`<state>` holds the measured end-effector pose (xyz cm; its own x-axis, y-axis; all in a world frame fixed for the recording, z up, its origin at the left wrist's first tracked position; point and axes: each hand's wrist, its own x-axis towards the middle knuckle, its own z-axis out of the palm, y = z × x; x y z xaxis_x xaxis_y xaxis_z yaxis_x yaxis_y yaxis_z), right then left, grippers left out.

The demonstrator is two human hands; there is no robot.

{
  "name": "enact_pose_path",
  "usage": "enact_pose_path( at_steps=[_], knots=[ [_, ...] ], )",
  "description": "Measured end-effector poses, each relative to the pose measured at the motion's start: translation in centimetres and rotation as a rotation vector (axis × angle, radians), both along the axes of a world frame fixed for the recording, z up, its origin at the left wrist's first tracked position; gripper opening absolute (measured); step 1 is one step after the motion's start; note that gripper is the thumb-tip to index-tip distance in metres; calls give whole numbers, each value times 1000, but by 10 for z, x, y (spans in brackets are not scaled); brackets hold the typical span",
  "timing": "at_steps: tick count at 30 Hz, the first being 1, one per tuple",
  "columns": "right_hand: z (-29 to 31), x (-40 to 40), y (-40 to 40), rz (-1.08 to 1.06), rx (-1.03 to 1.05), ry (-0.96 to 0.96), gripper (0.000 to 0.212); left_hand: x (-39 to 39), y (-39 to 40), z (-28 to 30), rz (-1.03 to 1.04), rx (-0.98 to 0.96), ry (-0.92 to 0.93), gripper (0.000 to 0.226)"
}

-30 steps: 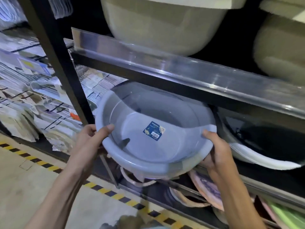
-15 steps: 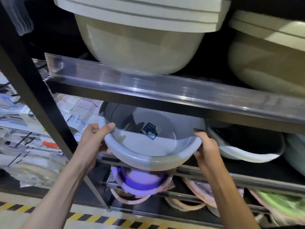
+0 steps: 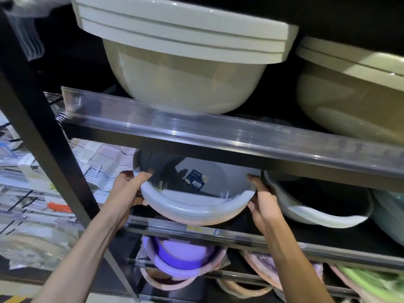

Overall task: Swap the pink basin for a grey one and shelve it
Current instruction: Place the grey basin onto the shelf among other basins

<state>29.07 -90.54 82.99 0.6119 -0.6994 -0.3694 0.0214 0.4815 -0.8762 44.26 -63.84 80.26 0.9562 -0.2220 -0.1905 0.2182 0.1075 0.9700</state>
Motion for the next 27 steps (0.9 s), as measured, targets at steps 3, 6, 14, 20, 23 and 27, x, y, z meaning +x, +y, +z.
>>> enact_pose_path(
  at_steps=[3,6,14,20,23,27],
  knots=[
    [-8,3,0,7,-8,29,45,2,1,-8,-19,19,-3,45],
    [-15,3,0,12,7,53,45,1,2,-16,-43,32,-14,36],
    [-25,-5,-1,84,-61,63,43,-10,8,-23,-92,12,-5,42],
    [-38,-30,18,217,-230,69,32,-44,14,-33,-138,-20,-26,50],
    [-48,-38,30,263,-251,60,44,-51,13,-35,-138,-42,-47,54],
    [-51,-36,32,211,-263,51,53,-48,12,-37,-112,-44,-47,54]
  ],
)
